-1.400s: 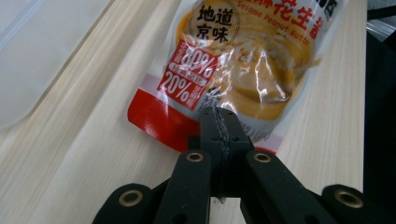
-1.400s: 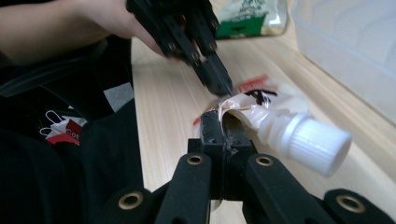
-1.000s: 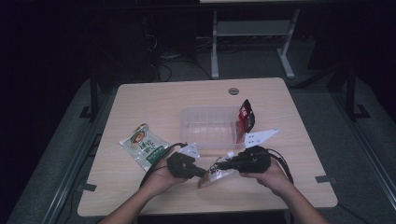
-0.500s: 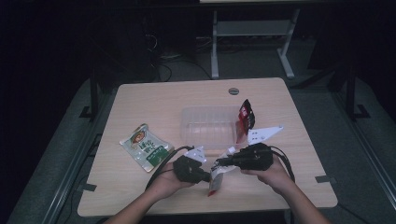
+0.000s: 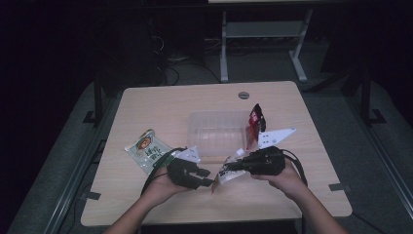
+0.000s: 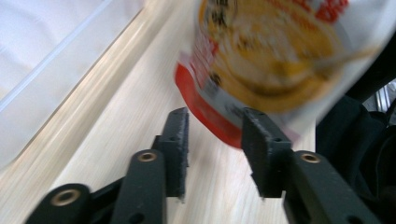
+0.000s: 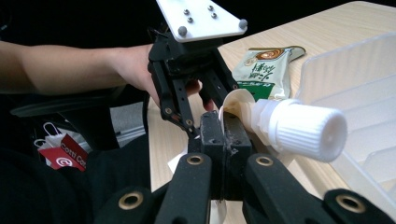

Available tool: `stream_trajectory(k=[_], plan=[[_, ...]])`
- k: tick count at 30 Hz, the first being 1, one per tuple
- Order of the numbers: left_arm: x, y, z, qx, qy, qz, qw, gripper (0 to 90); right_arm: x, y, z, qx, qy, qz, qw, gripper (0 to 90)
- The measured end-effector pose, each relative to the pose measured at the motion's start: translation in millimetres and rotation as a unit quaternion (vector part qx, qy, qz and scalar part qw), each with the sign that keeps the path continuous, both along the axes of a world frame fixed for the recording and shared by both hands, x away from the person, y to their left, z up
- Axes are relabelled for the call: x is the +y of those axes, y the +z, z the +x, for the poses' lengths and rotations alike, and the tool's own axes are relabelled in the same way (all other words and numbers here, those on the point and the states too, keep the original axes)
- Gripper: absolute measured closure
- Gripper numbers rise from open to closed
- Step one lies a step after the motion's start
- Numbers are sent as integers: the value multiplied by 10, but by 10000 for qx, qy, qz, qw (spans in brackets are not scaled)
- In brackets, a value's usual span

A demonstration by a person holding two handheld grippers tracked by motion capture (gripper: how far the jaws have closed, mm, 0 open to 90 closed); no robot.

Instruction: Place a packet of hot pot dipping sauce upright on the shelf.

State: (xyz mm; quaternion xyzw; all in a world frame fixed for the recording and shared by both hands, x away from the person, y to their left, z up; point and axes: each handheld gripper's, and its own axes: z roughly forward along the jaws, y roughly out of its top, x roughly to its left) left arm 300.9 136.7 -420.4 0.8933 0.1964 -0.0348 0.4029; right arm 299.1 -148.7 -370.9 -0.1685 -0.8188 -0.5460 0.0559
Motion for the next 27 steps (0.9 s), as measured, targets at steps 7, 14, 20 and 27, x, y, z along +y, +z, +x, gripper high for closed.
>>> stream_trajectory(k=[7,14,20,27], plan=[[241,5,-63,101,186,108,9997,403,22,93,103,-126,54,44,9999,899],[356,-15,-166,42,311,124,9994,285,64,232,217,-263,42,123,9996,899],[487,-49,-239,-47,345,273,9990,187,79,357,376,-377,-112,164,9991,899],[571,-139,-250,-27,320,363,9988,154,120,494,578,-514,-280,70,9983,899]])
